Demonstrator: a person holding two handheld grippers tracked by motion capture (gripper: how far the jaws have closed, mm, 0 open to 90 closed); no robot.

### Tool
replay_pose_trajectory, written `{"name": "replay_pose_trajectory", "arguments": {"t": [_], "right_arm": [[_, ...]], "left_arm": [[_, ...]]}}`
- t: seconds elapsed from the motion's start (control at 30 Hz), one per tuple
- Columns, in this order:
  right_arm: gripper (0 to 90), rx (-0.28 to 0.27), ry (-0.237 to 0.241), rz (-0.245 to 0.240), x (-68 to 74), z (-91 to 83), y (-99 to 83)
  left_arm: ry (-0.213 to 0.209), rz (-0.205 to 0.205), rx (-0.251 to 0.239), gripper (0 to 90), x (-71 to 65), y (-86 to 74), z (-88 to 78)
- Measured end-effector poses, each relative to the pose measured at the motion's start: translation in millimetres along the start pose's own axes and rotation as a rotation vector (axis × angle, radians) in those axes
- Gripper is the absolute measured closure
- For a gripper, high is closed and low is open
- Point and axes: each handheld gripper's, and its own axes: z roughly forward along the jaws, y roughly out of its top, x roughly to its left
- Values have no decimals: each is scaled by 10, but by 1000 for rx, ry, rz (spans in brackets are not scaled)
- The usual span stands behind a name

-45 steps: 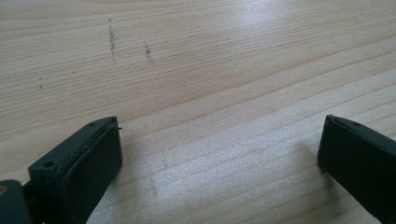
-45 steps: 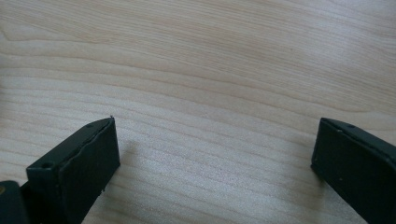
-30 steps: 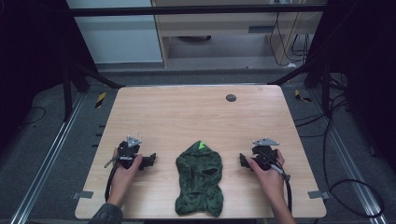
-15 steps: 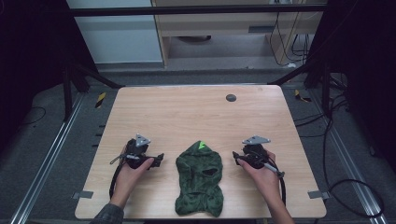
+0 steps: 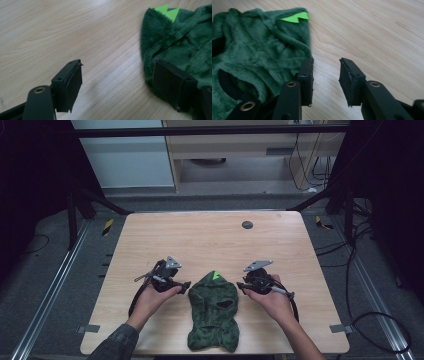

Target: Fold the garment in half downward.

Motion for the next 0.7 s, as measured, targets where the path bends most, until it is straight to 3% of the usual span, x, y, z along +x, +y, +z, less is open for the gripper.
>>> {"name": "replay_pose_trajectory", "arguments": {"t": [0.13, 0.33, 0.5, 0.7], "right_arm": [[709, 28, 18, -39, 16, 29, 110], [774, 31, 41, -48, -3, 39, 242], [775, 33, 73, -36, 13, 83, 272], [712, 56, 93, -51, 84, 179, 283]], "left_arm": [[-17, 12, 6, 287, -25, 77, 19], [-24, 30, 17, 359, -55, 156, 44], [-42, 37, 35, 410, -66, 175, 80], [-58, 53, 67, 388, -96, 157, 163]]}}
